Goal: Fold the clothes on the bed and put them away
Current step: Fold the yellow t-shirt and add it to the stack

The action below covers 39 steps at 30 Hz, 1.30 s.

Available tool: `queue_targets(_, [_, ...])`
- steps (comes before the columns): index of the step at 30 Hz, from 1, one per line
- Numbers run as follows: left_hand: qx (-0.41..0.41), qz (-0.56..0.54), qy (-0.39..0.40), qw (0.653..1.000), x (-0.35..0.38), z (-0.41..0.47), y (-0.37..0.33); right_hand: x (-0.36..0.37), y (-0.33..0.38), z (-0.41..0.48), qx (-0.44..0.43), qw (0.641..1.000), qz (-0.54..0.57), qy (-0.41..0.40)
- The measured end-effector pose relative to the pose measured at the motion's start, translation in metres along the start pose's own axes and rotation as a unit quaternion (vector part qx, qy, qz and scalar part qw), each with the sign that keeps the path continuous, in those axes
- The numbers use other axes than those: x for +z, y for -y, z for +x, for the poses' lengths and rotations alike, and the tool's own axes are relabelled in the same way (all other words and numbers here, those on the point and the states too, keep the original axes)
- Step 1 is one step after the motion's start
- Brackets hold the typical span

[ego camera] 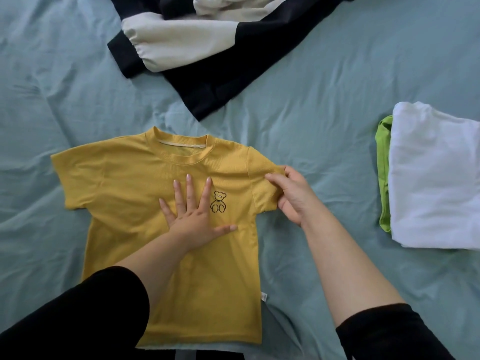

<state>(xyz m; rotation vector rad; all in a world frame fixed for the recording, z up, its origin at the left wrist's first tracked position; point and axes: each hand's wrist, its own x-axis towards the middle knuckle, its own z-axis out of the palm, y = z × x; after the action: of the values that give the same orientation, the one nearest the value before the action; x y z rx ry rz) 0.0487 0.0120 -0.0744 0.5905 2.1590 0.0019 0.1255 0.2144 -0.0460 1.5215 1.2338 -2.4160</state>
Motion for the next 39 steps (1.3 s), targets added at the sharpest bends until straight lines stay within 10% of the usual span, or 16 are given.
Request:
queue_targets(9, [-0.003,0.0,-0.017,1.0,0.002,-0.002,-0.001,-0.021,0.012,0.021,-0.128,0.976,0.002,-0.179])
queue_targets(13, [0.054,0.02,-0.144,0.988,0.0,-0.015,-0.007,-0.035,-0.003,0.008,-0.106,0.956,-0.061,-0.267])
queue_targets(19, [0.169,0.008,-0.233,0.958,-0.061,0.038,-0.072,-0.025,-0.047,-0.029,0.088,0.979,-0.034,-0.18])
queue_targets(28, [0.2,0.109,-0.004,0.974,-0.102,0.098,-0.144,-0.008,-0.058,-0.027,0.039,0.994,-0.003,-0.102])
queue_targets(34, [0.216,0.004,-0.053,0.975,-0.092,0.102,-0.145,-0.011,-0.06,-0.031,0.002,0.982,0.084,-0.171])
queue_targets(39, [0.264,0.019,-0.17,0.949,-0.085,0.091,-0.14,-0.018,-0.067,-0.033,-0.098,0.941,-0.157,-0.284])
